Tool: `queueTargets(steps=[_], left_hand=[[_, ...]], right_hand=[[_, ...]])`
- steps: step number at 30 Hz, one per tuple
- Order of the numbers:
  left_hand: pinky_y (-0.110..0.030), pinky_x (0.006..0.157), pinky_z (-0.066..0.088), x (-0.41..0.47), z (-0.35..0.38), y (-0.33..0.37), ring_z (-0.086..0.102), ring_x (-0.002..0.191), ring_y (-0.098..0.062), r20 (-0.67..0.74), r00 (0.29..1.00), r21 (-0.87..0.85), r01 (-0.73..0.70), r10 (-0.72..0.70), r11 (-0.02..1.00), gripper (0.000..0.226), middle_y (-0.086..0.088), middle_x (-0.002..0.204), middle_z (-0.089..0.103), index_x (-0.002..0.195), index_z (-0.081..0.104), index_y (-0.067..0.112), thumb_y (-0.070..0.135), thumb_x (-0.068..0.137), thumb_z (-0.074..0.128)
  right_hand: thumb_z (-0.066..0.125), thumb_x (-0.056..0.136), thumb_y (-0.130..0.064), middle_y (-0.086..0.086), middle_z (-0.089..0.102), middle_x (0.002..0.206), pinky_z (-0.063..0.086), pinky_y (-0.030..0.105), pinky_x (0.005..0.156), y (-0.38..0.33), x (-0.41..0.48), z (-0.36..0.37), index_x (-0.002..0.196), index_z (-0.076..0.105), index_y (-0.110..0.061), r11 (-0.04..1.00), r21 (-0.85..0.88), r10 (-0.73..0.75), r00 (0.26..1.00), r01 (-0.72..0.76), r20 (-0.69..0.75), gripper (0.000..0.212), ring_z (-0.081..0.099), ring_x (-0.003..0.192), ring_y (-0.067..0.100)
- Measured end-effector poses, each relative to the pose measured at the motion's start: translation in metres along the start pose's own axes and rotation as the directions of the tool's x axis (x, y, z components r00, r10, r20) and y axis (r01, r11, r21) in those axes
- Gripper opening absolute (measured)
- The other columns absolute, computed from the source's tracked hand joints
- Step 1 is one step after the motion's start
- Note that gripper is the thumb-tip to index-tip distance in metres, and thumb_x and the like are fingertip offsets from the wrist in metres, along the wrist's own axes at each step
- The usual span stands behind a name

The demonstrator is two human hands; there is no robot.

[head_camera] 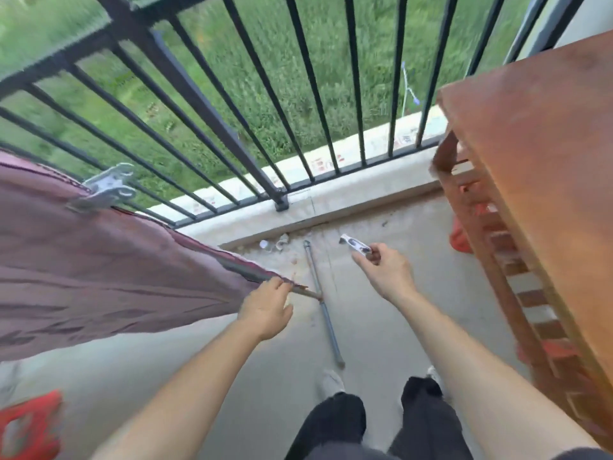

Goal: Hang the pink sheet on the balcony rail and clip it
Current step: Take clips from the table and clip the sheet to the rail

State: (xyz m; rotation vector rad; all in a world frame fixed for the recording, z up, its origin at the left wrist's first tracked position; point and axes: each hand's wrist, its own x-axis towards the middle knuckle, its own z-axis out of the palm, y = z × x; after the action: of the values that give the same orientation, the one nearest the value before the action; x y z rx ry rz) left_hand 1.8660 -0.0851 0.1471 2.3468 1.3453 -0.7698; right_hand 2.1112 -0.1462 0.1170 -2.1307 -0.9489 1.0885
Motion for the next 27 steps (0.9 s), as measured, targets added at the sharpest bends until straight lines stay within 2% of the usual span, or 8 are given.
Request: queueTargets(steps=[5, 7, 10, 14, 18, 20, 23, 27], left_hand=[[-0.043, 0.084, 0.048, 0.003, 0.028, -0.049, 0.056, 0.113, -0.035, 0.130, 0.981, 0.211, 0.112, -0.141, 0.971, 0.038, -0.008, 0.145, 0.033, 0.133, 0.043, 0.011, 0.022, 0.096, 0.043], [-0.039, 0.079, 0.049, 0.015, 0.036, -0.061, 0.058, 0.112, -0.032, 0.094, 0.982, 0.309, 0.130, -0.166, 0.942, 0.054, -0.013, 0.151, 0.026, 0.143, 0.031, 0.004, 0.008, 0.092, 0.045], [-0.030, 0.069, 0.052, 0.029, 0.044, -0.072, 0.065, 0.104, -0.022, -0.002, 0.991, 0.470, 0.122, -0.137, 0.874, 0.057, -0.011, 0.142, 0.043, 0.146, 0.032, 0.002, 0.004, 0.089, 0.038], [-0.029, 0.064, 0.058, 0.038, 0.058, -0.081, 0.055, 0.126, -0.024, -0.051, 0.990, 0.573, 0.139, -0.134, 0.807, 0.056, -0.010, 0.141, 0.045, 0.147, 0.033, 0.001, 0.007, 0.091, 0.032], [-0.036, 0.067, 0.061, 0.038, 0.065, -0.084, 0.048, 0.129, -0.037, -0.019, 0.989, 0.629, 0.126, -0.147, 0.767, 0.057, -0.026, 0.151, 0.023, 0.148, 0.017, -0.011, 0.006, 0.096, 0.035], [-0.037, 0.068, 0.061, 0.037, 0.061, -0.081, 0.048, 0.128, -0.040, -0.037, 0.973, 0.633, 0.198, -0.227, 0.749, 0.053, -0.030, 0.150, 0.023, 0.145, 0.025, -0.011, 0.005, 0.096, 0.038], [-0.036, 0.079, 0.058, 0.034, 0.060, -0.069, 0.056, 0.117, -0.034, 0.038, 0.964, 0.577, 0.193, -0.262, 0.794, 0.041, -0.019, 0.137, 0.038, 0.136, 0.048, 0.000, 0.002, 0.095, 0.042], [-0.037, 0.085, 0.054, 0.028, 0.063, -0.045, 0.056, 0.116, -0.033, 0.111, 0.964, 0.583, 0.133, -0.241, 0.801, 0.042, -0.021, 0.134, 0.042, 0.135, 0.053, 0.004, 0.001, 0.095, 0.042]], right_hand=[[0.065, 0.089, -0.048, 0.001, 0.073, 0.094, 0.051, 0.033, 0.084, -0.005, -0.006, 0.090, 0.104, 0.071, -0.018, 1.000, 0.008, 0.012, 0.991, -0.013, 0.131, 0.034, 0.067, 0.093, 0.021], [0.063, 0.088, -0.050, -0.003, 0.071, 0.091, 0.052, 0.035, 0.084, -0.002, -0.007, 0.114, 0.101, 0.071, -0.020, 1.000, -0.017, 0.023, 0.985, -0.021, 0.169, 0.034, 0.066, 0.093, 0.020], [0.061, 0.088, -0.051, -0.006, 0.070, 0.086, 0.053, 0.036, 0.082, 0.001, -0.006, 0.139, 0.097, 0.071, -0.022, 0.998, -0.056, 0.018, 0.979, -0.006, 0.205, 0.032, 0.065, 0.091, 0.019], [0.061, 0.088, -0.052, -0.008, 0.069, 0.085, 0.053, 0.036, 0.081, 0.005, -0.004, 0.157, 0.101, 0.070, -0.023, 0.995, -0.096, 0.011, 0.973, 0.011, 0.231, 0.033, 0.065, 0.090, 0.018], [0.060, 0.088, -0.051, -0.005, 0.070, 0.090, 0.053, 0.036, 0.081, 0.010, -0.003, 0.166, 0.103, 0.069, -0.023, 0.991, -0.134, 0.015, 0.964, 0.021, 0.264, 0.033, 0.065, 0.091, 0.020], [0.060, 0.087, -0.051, -0.005, 0.070, 0.089, 0.053, 0.037, 0.081, 0.013, -0.005, 0.168, 0.102, 0.069, -0.023, 0.990, -0.141, 0.020, 0.963, 0.019, 0.268, 0.033, 0.065, 0.091, 0.020], [0.061, 0.087, -0.051, -0.006, 0.070, 0.087, 0.054, 0.036, 0.080, 0.019, -0.008, 0.167, 0.103, 0.070, -0.024, 0.990, -0.141, 0.023, 0.964, 0.016, 0.266, 0.032, 0.065, 0.089, 0.019], [0.060, 0.088, -0.052, -0.006, 0.070, 0.088, 0.053, 0.032, 0.076, 0.028, -0.011, 0.161, 0.103, 0.069, -0.026, 0.986, -0.166, 0.050, 0.966, -0.008, 0.252, 0.031, 0.065, 0.090, 0.019]])
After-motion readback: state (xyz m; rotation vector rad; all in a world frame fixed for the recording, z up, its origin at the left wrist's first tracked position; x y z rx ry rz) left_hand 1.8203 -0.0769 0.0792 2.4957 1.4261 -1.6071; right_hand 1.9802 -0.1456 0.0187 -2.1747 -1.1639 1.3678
